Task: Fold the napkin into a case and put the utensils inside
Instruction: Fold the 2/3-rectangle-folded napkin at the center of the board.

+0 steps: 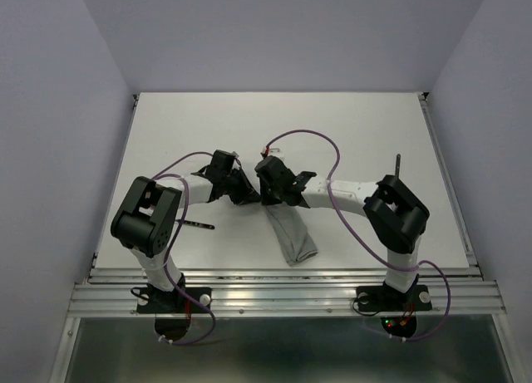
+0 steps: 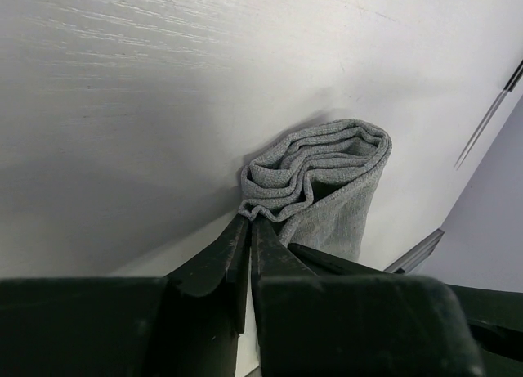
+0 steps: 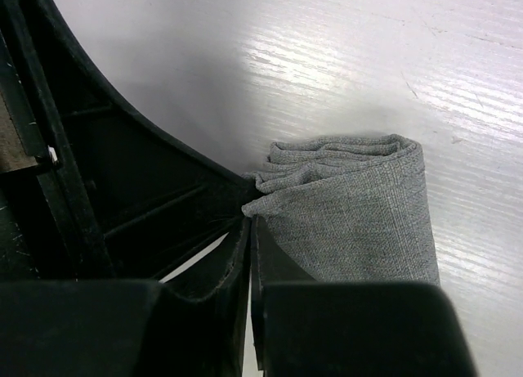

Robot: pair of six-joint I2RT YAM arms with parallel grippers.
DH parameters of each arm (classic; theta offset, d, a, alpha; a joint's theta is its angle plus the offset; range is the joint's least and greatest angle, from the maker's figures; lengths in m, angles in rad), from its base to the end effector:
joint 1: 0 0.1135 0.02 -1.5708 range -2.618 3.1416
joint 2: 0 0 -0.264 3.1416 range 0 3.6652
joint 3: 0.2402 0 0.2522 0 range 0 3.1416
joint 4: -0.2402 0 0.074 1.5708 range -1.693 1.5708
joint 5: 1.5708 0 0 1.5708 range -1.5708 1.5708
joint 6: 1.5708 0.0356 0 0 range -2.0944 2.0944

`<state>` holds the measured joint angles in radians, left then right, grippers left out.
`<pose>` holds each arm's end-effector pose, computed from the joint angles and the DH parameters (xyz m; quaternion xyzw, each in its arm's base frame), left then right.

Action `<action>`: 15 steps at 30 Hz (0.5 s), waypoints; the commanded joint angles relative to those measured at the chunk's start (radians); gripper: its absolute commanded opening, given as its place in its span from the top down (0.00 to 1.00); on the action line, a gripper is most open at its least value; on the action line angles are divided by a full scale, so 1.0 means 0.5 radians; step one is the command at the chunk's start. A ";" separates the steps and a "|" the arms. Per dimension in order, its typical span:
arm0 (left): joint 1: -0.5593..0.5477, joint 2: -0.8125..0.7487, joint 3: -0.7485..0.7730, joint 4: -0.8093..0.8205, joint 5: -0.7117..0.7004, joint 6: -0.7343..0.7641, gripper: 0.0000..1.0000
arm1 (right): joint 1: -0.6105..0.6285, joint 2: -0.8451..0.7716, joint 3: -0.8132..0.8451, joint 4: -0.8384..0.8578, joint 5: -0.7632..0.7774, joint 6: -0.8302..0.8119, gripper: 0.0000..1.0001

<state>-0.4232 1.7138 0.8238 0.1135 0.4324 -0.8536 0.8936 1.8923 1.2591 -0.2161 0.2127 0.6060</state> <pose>0.2987 -0.1509 0.1477 -0.1113 0.8976 -0.3840 0.1855 0.2617 0.3135 0.1857 -0.0962 0.9261 0.1665 0.3245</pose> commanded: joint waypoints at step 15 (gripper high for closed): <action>0.006 -0.157 0.009 -0.064 -0.043 0.121 0.68 | 0.026 -0.327 -0.103 0.135 0.071 -0.046 0.72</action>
<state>-0.4217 1.6924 0.8150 0.1032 0.4240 -0.8295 0.8982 1.7981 1.2366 -0.1936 0.2131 0.5983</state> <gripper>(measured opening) 0.298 0.256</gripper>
